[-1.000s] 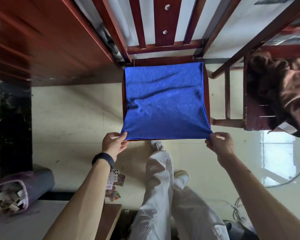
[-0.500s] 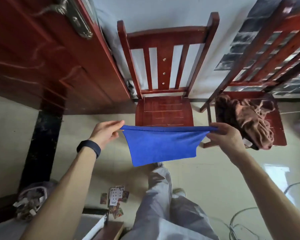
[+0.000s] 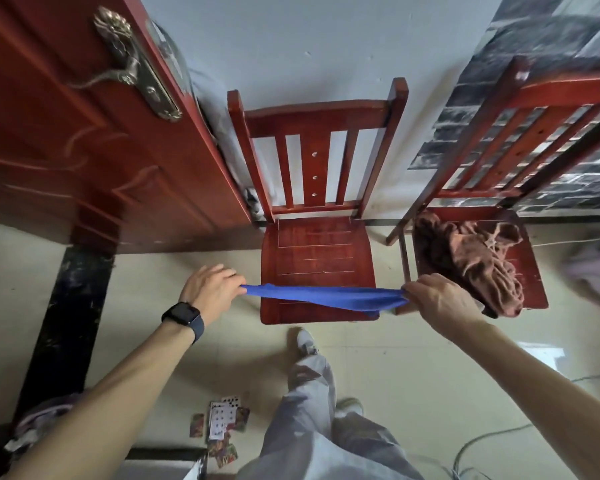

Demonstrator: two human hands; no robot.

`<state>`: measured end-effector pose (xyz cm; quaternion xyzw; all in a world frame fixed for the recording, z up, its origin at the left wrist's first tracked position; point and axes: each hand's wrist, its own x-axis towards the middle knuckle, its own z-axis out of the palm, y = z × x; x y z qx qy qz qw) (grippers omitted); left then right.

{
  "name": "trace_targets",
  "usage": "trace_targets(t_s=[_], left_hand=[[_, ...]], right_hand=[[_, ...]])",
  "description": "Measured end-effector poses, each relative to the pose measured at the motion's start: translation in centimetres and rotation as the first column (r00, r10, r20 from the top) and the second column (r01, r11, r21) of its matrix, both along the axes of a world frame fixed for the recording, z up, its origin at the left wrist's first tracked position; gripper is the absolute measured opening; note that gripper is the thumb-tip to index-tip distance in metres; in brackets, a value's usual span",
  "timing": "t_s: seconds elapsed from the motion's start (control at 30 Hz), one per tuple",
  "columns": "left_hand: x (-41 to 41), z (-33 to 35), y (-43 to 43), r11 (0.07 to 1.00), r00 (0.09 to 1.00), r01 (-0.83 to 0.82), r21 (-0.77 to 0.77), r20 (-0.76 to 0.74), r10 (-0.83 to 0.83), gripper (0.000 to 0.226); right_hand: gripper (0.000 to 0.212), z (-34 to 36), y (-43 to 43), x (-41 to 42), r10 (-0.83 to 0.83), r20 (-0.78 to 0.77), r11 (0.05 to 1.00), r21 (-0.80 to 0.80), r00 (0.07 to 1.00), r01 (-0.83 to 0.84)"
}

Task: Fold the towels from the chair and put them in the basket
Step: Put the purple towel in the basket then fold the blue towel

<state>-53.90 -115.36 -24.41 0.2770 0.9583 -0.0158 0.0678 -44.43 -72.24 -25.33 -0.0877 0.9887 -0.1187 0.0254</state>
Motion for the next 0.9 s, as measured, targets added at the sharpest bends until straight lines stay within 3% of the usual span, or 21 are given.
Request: trace_targets(t_s=[0.13, 0.27, 0.43, 0.67, 0.9], left_hand=[[-3.5, -1.1, 0.4, 0.995, 0.995, 0.017, -0.1, -0.092, -0.026, 0.018], [-8.6, -1.7, 1.5, 0.979, 0.993, -0.012, -0.201, -0.116, -0.011, 0.017], [-14.9, -1.9, 2.4, 0.928, 0.99, 0.032, -0.371, -0.117, -0.081, 0.007], [-18.5, -1.2, 2.3, 0.966, 0.991, -0.036, -0.257, -0.137, 0.001, 0.029], [-14.2, -4.8, 2.2, 0.964, 0.995, -0.039, -0.262, -0.096, 0.014, 0.02]], right_hand=[[0.031, -0.3, 0.5, -4.5, -0.015, 0.065, 0.998, 0.055, 0.998, 0.012], [0.023, -0.8, 0.2, -9.9, -0.065, 0.08, 0.988, 0.148, 0.995, 0.053], [0.014, -1.0, 0.6, -15.9, -0.123, 0.104, 0.983, 0.147, 0.987, 0.107], [0.011, -1.0, 1.7, -20.0, -0.119, 0.028, 0.975, 0.192, 0.993, 0.111], [0.012, -4.5, 0.8, -15.7, -0.13, 0.12, 0.978, 0.178, 0.984, 0.108]])
